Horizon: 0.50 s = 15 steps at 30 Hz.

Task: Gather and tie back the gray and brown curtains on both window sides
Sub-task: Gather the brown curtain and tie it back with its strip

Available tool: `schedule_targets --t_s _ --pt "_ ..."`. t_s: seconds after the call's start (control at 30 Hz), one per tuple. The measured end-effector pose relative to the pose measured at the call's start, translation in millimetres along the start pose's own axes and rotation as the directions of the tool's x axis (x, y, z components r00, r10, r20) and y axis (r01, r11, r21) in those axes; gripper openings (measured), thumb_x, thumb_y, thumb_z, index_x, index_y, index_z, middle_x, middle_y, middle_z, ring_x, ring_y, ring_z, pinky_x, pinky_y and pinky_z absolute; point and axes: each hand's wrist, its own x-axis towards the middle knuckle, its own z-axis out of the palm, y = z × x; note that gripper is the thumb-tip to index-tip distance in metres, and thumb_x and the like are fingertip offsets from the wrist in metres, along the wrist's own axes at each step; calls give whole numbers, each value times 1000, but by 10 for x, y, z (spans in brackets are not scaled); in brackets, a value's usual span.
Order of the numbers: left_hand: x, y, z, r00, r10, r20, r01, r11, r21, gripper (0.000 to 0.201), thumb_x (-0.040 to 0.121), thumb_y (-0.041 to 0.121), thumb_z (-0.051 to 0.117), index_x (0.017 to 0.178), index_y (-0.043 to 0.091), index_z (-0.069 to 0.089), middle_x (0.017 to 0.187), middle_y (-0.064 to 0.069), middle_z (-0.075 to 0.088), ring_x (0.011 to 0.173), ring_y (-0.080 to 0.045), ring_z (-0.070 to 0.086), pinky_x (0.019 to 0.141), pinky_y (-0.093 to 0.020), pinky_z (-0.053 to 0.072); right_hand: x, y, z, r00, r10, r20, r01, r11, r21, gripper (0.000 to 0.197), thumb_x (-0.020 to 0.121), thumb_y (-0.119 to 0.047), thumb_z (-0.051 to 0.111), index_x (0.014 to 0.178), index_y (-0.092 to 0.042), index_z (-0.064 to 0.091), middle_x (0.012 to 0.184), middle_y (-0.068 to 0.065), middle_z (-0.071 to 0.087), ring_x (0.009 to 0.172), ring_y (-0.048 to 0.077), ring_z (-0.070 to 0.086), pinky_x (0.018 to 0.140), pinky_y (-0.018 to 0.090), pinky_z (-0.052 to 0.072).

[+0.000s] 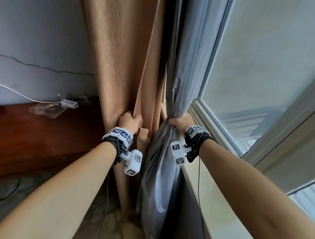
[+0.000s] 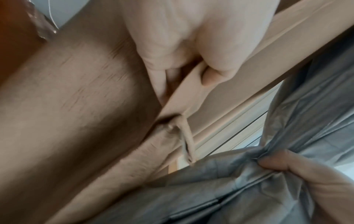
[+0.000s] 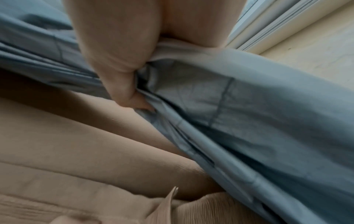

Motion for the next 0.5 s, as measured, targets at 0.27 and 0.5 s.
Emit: schedule_targets --t_s 0.27,0.5 --pt "-297 -106 -185 995 27 98 -20 998 -67 27 81 26 52 104 19 65 96 -6 70 91 -28 66 84 -40 56 -45 53 131 980 -192 -45 184 973 -136 31 65 -13 73 93 -11 60 87 3 65 79 24 64 65 28 49" --pt "-449 -105 -143 986 60 158 -40 991 -129 27 78 37 55 85 14 65 86 -16 72 73 -29 73 65 -48 61 -21 287 327 976 -214 -38 206 967 -150 55 69 -16 75 121 -13 58 98 0 65 89 20 62 74 26 45"
